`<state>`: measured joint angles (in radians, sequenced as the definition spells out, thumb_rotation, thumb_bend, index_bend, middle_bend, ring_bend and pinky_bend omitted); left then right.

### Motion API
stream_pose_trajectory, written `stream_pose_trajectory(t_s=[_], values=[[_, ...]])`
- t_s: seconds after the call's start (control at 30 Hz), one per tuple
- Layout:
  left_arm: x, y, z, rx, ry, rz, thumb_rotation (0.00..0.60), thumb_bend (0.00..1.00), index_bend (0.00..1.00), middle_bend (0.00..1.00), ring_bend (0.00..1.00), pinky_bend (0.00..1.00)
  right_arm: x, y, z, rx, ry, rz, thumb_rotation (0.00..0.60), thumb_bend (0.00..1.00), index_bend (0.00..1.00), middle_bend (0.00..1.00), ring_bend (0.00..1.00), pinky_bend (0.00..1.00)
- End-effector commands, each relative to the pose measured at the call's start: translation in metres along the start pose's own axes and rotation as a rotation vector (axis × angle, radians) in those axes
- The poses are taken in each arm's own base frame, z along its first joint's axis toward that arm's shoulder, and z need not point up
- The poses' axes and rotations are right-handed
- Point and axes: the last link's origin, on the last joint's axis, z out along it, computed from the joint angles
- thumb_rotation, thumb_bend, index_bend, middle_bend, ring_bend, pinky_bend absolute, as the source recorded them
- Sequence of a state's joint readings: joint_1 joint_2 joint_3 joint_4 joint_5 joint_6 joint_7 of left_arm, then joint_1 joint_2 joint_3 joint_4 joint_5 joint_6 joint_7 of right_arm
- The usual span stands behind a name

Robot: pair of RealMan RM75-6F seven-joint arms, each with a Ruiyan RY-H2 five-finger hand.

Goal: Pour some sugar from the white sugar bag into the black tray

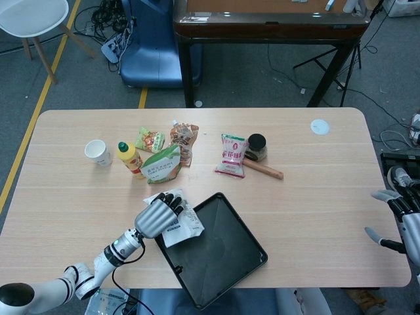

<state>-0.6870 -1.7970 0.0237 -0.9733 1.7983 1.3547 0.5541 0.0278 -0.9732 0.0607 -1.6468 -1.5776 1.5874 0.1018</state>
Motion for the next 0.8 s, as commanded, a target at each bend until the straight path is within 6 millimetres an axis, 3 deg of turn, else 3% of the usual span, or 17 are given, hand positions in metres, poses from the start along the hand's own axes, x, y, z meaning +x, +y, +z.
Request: stream_pose_trajectory(t_s=[0.03, 0.8], values=[[0.002, 0.008, -0.002, -0.059, -0.006, 0.109, 0.6, 0.15, 0.52, 0.7, 0.6, 0.72, 0.0, 0.001, -0.001, -0.001, 0.001, -0.001, 0.6, 0.16, 0.29, 0.29, 0.15, 0.12], [0.003, 0.013, -0.018, -0.034, -0.04, 0.499, 0.6, 0.15, 0.51, 0.72, 0.62, 0.73, 0.002, 0.002, -0.001, -0.006, 0.007, 0.0, 0.6, 0.16, 0.29, 0.29, 0.15, 0.12]])
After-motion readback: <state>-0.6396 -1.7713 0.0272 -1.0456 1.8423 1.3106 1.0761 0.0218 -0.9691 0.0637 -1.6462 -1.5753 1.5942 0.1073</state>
